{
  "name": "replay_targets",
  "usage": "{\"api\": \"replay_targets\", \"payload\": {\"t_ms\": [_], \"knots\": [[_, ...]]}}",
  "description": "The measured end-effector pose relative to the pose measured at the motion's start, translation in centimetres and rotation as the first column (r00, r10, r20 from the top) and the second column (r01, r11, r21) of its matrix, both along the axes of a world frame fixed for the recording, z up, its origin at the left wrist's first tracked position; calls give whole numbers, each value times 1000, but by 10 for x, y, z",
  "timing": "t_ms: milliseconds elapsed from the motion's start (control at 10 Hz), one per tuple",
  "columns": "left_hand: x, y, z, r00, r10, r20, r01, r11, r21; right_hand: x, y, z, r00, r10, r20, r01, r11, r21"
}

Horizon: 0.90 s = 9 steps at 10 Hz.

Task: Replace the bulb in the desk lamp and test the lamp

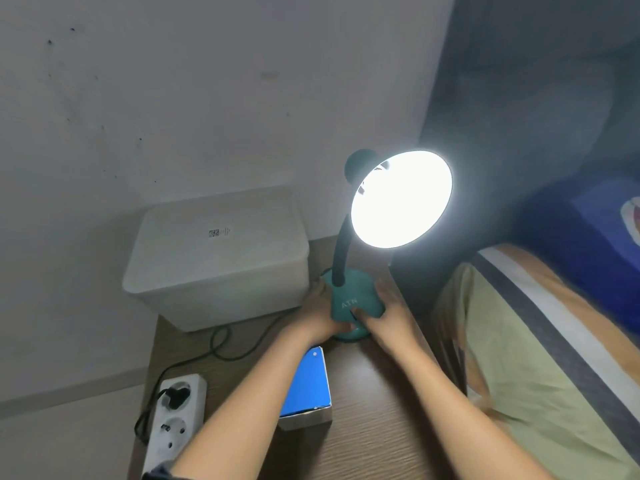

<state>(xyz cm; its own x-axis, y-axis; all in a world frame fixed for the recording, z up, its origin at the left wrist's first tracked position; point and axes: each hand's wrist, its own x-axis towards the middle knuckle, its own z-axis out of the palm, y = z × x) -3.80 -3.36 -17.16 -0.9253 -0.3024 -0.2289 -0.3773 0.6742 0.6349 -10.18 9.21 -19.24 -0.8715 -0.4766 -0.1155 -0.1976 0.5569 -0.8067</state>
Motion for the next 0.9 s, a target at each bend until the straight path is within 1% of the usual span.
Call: {"api": "replay_targets", "payload": {"t_ms": [100, 200, 300, 400, 500, 700, 800, 900], "knots": [[-2, -1, -6, 999, 44, 22, -44, 999, 10, 1, -2, -5, 992, -110, 68, 116, 990, -84], [-1, -4, -9, 998, 23, 54, -25, 999, 28, 0, -6, -8, 986, -148, 79, 157, 980, -126], [-3, -10, -17, 997, 0, 76, -2, 999, 35, -1, -9, -7, 987, -152, 56, 159, 976, -146], [-2, -12, -21, 996, 33, 87, -35, 999, 23, -2, -6, -9, 991, -126, 51, 132, 978, -159], [-3, -11, -19, 997, 34, 73, -36, 999, 23, -2, -6, -11, 994, -104, 42, 108, 985, -137], [-5, -7, -6, 993, 52, 104, -56, 998, 33, -5, -8, 2, 999, -31, 13, 31, 1000, 1], [0, 1, 6, 991, 39, 128, -42, 999, 18, -2, 0, 12, 1000, -16, 7, 16, 1000, 16], [9, 12, 15, 988, 43, 146, -46, 999, 21, 6, 17, 12, 999, 21, 50, -23, 999, 46]]}}
